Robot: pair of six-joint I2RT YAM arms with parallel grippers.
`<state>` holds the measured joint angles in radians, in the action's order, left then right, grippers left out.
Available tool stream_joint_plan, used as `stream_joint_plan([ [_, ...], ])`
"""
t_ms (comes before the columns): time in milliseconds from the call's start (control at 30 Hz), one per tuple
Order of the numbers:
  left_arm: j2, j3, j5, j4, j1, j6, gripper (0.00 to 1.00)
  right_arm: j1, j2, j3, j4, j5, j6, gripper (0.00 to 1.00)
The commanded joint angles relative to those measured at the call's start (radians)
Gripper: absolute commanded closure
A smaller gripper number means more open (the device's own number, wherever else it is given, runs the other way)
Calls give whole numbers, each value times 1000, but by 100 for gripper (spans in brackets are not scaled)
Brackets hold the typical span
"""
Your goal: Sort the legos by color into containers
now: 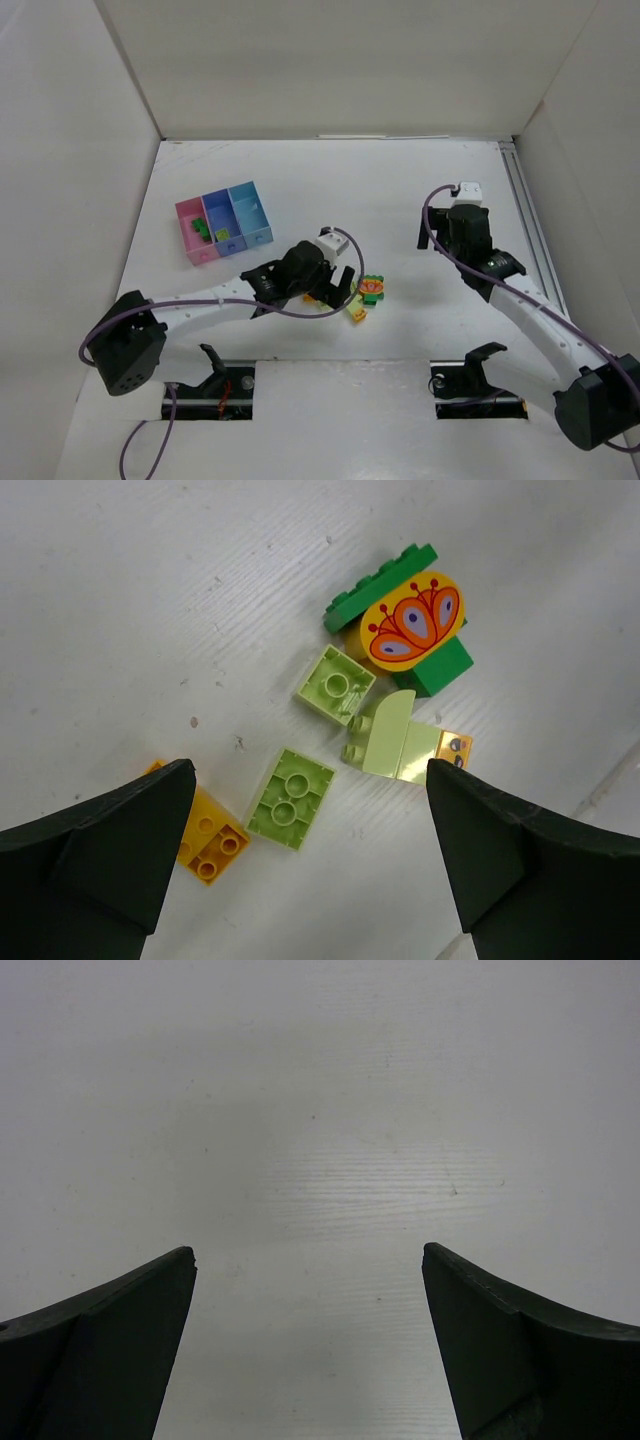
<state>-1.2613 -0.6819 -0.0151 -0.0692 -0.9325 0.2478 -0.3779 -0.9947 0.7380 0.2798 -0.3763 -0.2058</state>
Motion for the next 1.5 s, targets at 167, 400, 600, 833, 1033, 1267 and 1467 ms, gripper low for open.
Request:
stream_joint_plan([
  [167, 74, 70, 173, -136, -3, -202, 1, 8, -30, 26, -25, 30, 17, 0],
  [400, 57, 159, 172, -224, -3, -160, 6, 8, -48, 26, -25, 30, 26, 0],
  [600, -42, 116, 115, -219, -3, -160, 6, 8, -48, 26, -15, 39, 26, 0],
  [833, -89, 91, 106, -210, -3, -139, 15, 8, -39, 35, -14, 39, 26, 0],
  [1033, -108, 113, 96, -212, -3, -79, 18, 8, -58, 35, -24, 57, 36, 0],
  [1267, -181, 70, 73, -166, -12, -44, 29, 8, -58, 35, -24, 57, 36, 0],
  [1467, -194, 59, 52, -135, -23, -2, 43, 8, -58, 35, -33, 66, 36, 0],
])
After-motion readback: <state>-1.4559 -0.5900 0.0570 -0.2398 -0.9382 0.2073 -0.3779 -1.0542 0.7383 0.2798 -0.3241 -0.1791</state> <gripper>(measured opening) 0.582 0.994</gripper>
